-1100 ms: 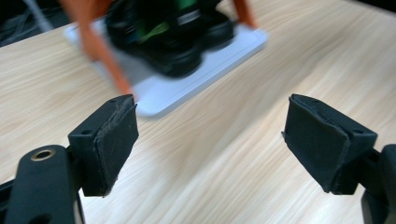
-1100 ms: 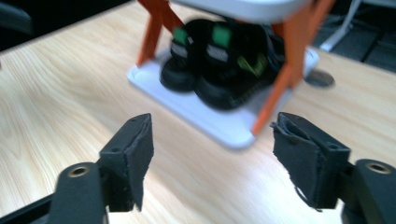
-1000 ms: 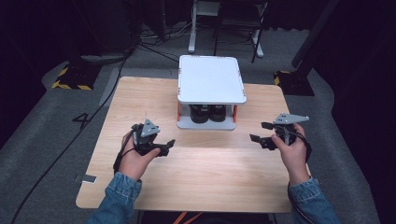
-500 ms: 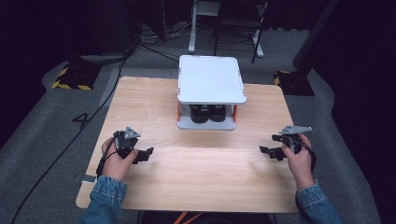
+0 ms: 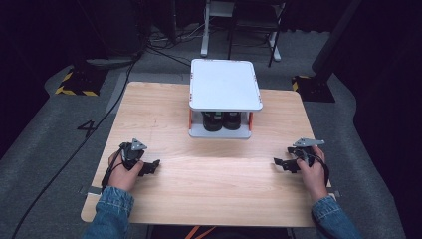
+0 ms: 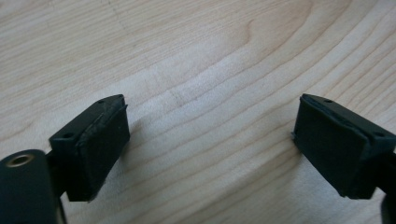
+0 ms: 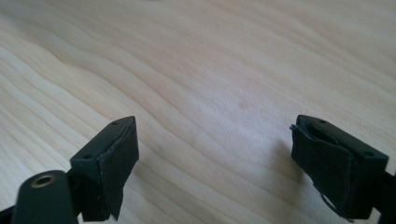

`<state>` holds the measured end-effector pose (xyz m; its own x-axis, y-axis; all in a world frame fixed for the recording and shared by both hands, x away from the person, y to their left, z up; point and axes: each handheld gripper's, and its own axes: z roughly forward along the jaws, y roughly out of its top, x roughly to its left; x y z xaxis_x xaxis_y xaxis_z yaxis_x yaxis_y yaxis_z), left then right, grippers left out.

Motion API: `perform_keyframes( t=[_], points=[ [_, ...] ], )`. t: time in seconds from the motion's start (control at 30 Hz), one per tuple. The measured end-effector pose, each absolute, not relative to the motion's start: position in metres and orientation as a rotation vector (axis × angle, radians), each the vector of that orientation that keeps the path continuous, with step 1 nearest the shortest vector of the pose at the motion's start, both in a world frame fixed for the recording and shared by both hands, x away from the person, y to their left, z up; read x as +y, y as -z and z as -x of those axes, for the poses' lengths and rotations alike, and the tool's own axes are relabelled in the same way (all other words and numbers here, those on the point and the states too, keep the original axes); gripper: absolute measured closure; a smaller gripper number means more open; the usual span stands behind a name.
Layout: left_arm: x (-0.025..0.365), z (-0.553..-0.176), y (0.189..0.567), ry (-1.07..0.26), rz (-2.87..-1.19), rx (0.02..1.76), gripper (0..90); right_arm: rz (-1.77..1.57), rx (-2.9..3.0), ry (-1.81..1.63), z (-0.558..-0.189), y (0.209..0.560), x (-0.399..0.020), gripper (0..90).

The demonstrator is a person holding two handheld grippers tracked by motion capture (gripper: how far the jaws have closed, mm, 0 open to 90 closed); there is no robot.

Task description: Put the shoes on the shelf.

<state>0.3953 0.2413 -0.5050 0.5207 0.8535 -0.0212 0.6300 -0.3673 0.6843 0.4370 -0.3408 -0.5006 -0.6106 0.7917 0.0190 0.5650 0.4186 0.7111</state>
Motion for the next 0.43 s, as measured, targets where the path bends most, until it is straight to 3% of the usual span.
perform_keyframes(
  t=[0.3, 0.43],
  points=[
    [0.241, -0.3954, 0.5053, -0.447, -2.119, 1.208, 7.3, -1.202, 2.304, -0.966, -0.4428, 0.5055, -0.3377, 1.7],
    [0.24, -0.3985, 0.5056, -0.435, -2.136, 1.202, 3.6, -1.206, 2.304, -0.96, -0.4433, 0.5057, -0.3375, 1.1]
  ],
)
